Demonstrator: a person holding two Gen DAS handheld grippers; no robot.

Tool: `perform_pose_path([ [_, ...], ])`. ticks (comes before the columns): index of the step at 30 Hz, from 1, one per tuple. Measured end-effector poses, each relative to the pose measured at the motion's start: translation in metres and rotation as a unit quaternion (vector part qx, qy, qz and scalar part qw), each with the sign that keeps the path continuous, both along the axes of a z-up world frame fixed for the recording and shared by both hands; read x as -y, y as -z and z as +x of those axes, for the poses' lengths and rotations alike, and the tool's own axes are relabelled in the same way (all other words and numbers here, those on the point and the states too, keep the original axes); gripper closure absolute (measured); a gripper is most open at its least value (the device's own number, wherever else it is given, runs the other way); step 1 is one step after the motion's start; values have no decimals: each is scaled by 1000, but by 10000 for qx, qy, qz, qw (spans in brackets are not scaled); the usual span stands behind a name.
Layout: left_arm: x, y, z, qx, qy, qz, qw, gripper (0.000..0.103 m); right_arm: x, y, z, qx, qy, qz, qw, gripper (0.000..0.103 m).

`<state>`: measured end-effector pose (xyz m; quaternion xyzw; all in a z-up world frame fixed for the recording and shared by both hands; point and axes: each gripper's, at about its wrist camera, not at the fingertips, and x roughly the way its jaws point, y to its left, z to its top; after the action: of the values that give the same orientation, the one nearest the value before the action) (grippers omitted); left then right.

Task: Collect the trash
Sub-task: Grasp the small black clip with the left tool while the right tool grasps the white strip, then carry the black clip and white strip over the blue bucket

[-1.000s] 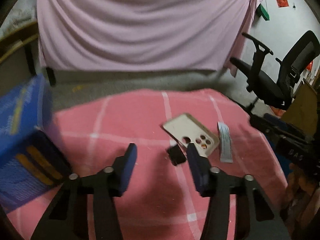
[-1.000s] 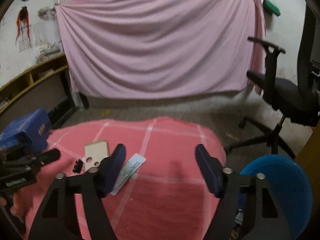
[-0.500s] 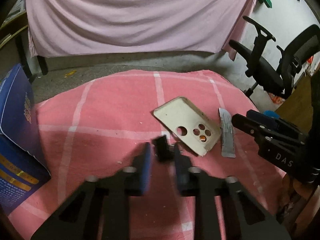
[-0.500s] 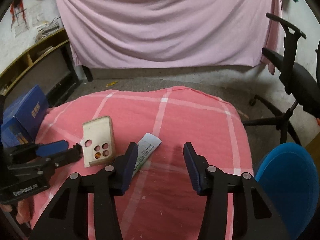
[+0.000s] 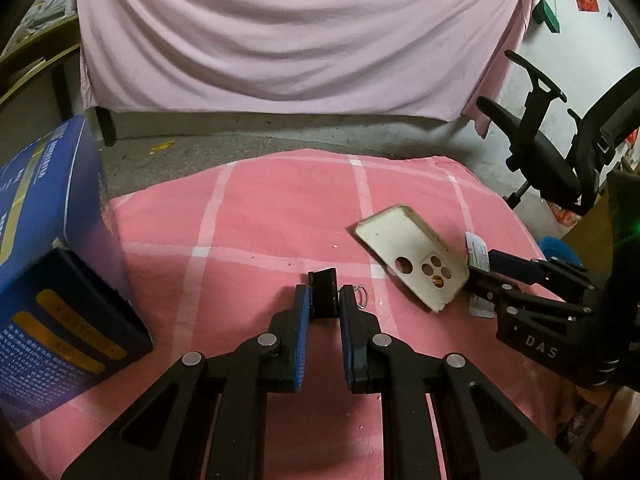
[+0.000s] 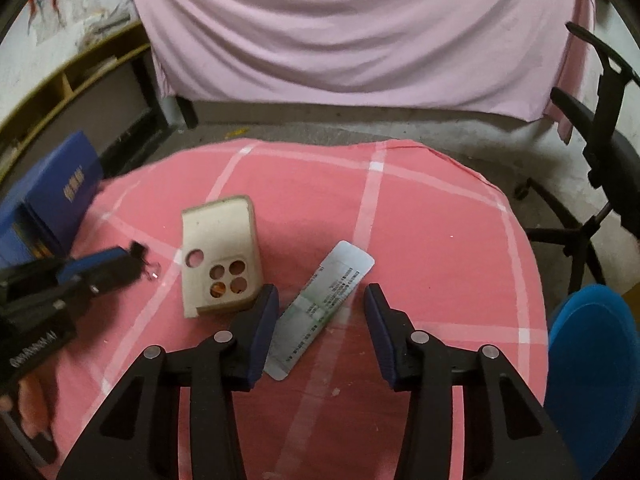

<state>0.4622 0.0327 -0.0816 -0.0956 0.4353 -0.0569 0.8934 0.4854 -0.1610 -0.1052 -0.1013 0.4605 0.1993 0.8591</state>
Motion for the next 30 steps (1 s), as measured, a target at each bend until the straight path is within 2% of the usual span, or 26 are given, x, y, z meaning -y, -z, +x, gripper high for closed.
perform_pose_path([
  [2,0,-2,-3,43,-9,-47,10000,91,0,1,-1,9,0,-38,10000,65],
  [8,-1,-10,-18,316,-50,-124,9994,91,8,-1,-10,50,-72,-21,10000,88],
  [9,0,-12,-21,384,-53,-93,9992,91,10,-2,-13,71,-70,-5,10000,98],
  [15,12,-26,-42,898,-91,29,9959,91,23,-7,-23,144,-120,154,9997,99],
  [20,27,-45,-62,1509,-195,-8,9883,91,38,-31,-37,751,-165,814,9937,99],
  [22,36,-55,-70,1766,-196,-58,9841,91,48,-45,-48,1161,-201,1119,9867,99],
  [26,56,-77,-83,2269,-162,-153,9737,91,66,-72,-72,2003,-211,1465,9685,99],
  [30,85,-100,-94,2746,-13,-72,9615,91,89,-96,-91,2764,-142,1675,9462,99],
])
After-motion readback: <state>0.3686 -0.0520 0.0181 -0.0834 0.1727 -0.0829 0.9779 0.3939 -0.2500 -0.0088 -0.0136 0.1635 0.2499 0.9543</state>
